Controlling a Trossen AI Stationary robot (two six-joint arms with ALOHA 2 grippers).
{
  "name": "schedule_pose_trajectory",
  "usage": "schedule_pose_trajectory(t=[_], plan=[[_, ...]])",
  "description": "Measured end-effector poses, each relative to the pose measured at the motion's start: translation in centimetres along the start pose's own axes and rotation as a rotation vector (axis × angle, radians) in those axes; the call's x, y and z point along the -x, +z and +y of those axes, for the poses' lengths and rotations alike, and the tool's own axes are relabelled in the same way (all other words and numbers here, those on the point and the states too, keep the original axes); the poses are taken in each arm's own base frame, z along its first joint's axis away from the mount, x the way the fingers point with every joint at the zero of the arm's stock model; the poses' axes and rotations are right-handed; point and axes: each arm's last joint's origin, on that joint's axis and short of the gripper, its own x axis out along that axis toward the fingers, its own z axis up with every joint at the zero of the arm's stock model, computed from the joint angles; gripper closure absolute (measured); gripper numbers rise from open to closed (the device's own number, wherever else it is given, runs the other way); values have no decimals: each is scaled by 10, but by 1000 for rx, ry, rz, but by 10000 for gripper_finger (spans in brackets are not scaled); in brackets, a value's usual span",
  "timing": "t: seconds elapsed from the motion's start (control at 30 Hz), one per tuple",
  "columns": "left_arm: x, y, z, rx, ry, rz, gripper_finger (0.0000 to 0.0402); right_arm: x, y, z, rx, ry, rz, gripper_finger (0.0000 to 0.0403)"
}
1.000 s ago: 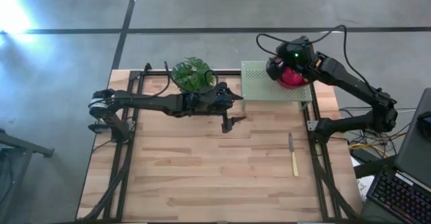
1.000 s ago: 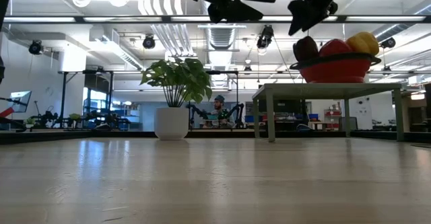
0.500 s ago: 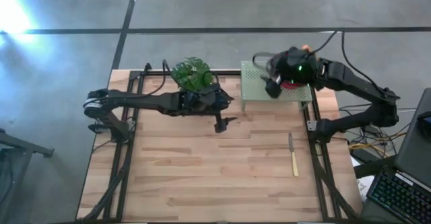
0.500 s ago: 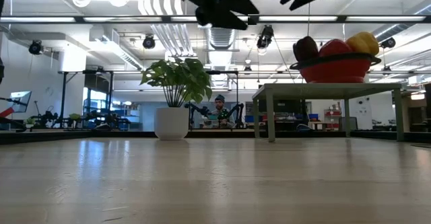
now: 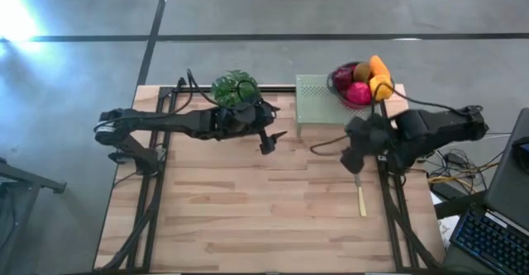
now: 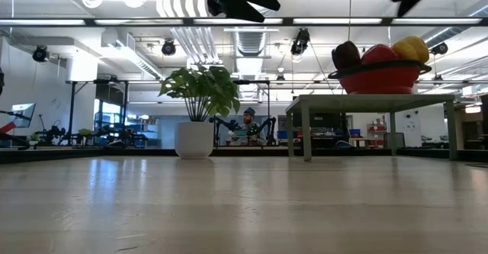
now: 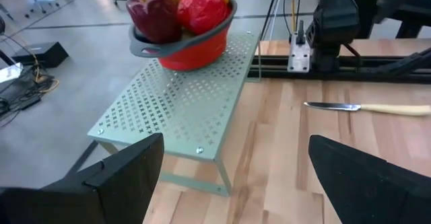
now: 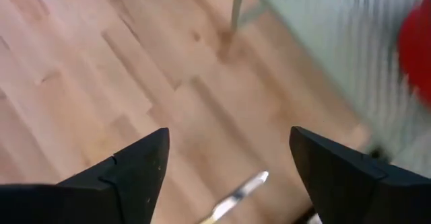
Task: Pick & Place Fruit
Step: Put the yellow knife on the shelf
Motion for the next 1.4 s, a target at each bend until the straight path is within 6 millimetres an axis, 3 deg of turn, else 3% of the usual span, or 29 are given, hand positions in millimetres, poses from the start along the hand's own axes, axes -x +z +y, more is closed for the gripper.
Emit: schedule_pose_trajectory(t=[0.23, 0.37, 0.73, 1.03, 1.4], plan=[[0, 2, 0, 6, 2, -15, 28, 7, -32, 14, -230, 15, 101, 121], [0, 2, 0, 6, 2, -16, 28, 2, -50, 23, -317, -2, 142, 126], [0, 2, 0, 5, 1, -16, 28, -53, -107, 39, -480, -244, 413, 112], [0, 2, 0, 19, 1, -16, 28, -101, -138, 51, -499, -119, 502, 132], [0, 1, 0, 34, 1, -15, 28, -140, -165, 43, -562, -111, 543, 165]])
